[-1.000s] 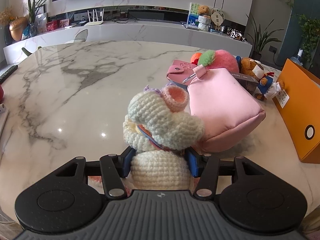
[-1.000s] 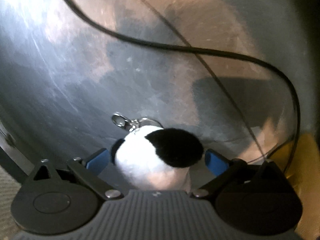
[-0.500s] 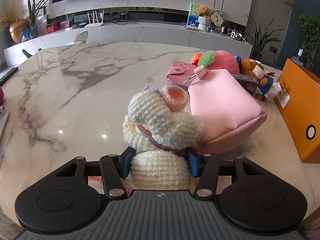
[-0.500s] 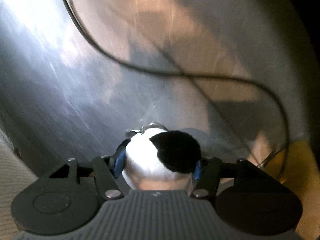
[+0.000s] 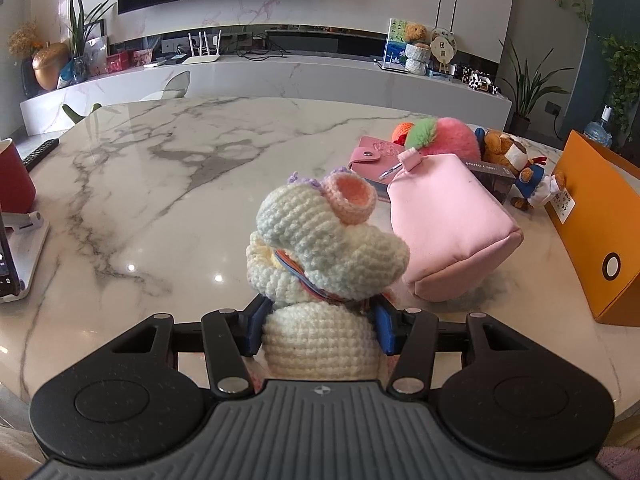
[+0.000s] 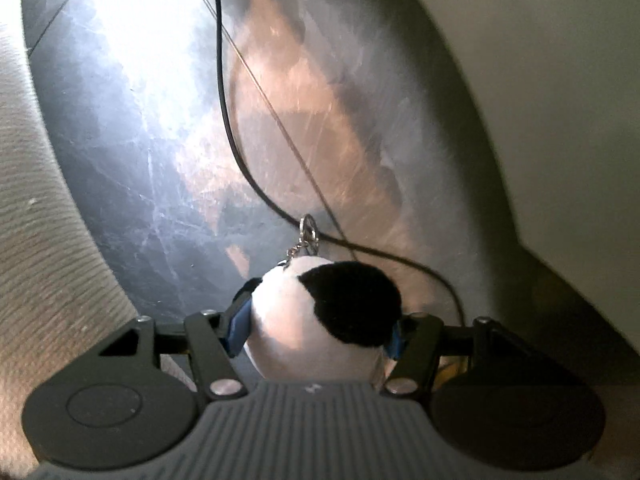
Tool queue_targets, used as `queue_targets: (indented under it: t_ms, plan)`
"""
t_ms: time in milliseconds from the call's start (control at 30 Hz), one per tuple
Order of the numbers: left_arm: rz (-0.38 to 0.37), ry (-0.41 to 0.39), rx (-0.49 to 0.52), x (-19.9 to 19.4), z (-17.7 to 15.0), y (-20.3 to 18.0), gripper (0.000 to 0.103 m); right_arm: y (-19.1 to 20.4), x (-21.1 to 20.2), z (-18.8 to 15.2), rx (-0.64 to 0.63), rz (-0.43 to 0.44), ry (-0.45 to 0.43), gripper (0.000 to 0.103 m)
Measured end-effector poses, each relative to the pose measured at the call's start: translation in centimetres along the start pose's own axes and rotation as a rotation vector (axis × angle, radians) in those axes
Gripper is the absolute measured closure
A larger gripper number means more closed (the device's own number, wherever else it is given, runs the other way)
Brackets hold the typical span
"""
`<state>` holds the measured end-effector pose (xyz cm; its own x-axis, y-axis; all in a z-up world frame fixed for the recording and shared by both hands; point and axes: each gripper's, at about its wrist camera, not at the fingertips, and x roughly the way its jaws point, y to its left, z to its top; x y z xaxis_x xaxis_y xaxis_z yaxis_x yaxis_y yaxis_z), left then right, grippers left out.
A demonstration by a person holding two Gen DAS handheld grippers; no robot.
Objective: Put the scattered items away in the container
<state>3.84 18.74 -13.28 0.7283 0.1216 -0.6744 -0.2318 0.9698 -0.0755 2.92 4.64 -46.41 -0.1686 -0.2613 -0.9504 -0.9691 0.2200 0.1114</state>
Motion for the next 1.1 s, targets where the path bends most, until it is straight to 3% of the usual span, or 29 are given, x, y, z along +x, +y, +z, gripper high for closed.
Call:
queue_targets:
  t_ms: [200,467,867,1100]
  plan:
    - [0.025,-0.038,0.018,-2.3,0.2,0.2,0.043,0.9,-4.3,-1.8,-0.1,-0.109,-0.085,0.038]
    - [0.083,-0.061,0.009,-5.3,0.2,1.3,0.043,1.3,-10.2,-3.9,-0.124,-0.193,-0.211,0.038]
    - [0.109,-0.112,0.005,-10.2,-1.0,1.8,0.043,1.9,-20.6,-8.4,-0.114,-0.277,-0.392,0.038]
    - [0.093,-0.173,0.013,-13.0,-1.0,1.0,0.043,0.7,-27.8,-12.4,0.001,-0.34,-0.539,0.038]
